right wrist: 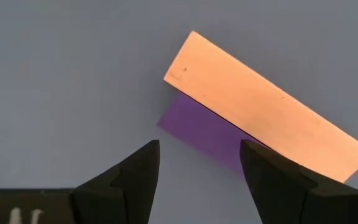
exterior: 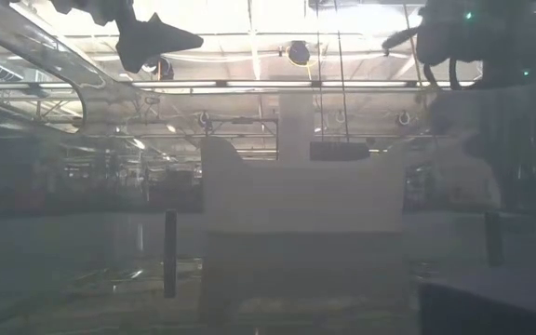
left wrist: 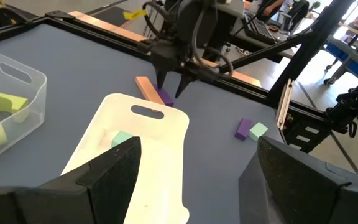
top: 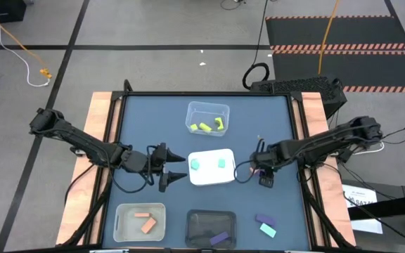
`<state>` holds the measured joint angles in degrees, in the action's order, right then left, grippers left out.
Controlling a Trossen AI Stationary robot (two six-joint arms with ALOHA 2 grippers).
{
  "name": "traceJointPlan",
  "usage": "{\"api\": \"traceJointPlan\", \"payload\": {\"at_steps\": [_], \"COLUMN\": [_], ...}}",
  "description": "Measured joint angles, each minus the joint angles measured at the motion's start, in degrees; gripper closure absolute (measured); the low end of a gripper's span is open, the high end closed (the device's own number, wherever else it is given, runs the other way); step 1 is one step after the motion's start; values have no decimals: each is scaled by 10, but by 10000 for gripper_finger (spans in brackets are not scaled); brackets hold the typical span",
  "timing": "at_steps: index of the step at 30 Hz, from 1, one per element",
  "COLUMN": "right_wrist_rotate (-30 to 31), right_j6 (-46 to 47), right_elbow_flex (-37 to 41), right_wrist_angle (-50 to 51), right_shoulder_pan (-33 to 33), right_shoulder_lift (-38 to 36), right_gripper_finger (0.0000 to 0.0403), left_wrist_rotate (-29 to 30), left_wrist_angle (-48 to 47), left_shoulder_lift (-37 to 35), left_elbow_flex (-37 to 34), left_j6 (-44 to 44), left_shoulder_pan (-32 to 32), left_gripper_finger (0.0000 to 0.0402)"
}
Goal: Sort & place blocks by color
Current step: Put the top violet block into the black bin
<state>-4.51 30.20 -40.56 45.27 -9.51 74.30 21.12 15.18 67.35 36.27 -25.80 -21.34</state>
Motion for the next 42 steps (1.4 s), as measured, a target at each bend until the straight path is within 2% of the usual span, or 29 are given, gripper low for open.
{"api": "traceJointPlan", "payload": {"at_steps": [6,12,15,19,24,27,34,39,42], "right_wrist_rotate": [-3,-91,-113,-95,-29,-24,-33,-20,-13], "right_j6": [-11,51,66,61,-48,-97,-98,-91,-74], "right_elbow_flex": [-2,-1,0,0,0,6,42,71,80], "right_wrist_angle": [-9,-34,-34,-34,-25,-26,-58,-116,-127], "right_shoulder_pan": [0,0,0,0,-12,-22,-46,-57,-58], "right_shoulder_lift": [31,29,15,-15,-26,-21,-16,-16,-18], "right_gripper_finger": [188,188,188,188,188,188,188,189,201], "left_wrist_rotate": [0,0,0,0,0,0,0,0,0], "left_wrist_angle": [0,-1,-2,-4,-5,-6,-8,-9,-9], "left_shoulder_lift": [0,0,0,0,0,0,0,0,0], "left_elbow_flex": [0,0,0,0,0,0,0,0,0], "left_j6": [-2,-2,0,1,0,-3,-1,-2,-2], "left_shoulder_pan": [0,-1,-1,-1,-1,-2,-5,-5,-5], "left_gripper_finger": [80,80,80,80,80,80,80,80,80]}}
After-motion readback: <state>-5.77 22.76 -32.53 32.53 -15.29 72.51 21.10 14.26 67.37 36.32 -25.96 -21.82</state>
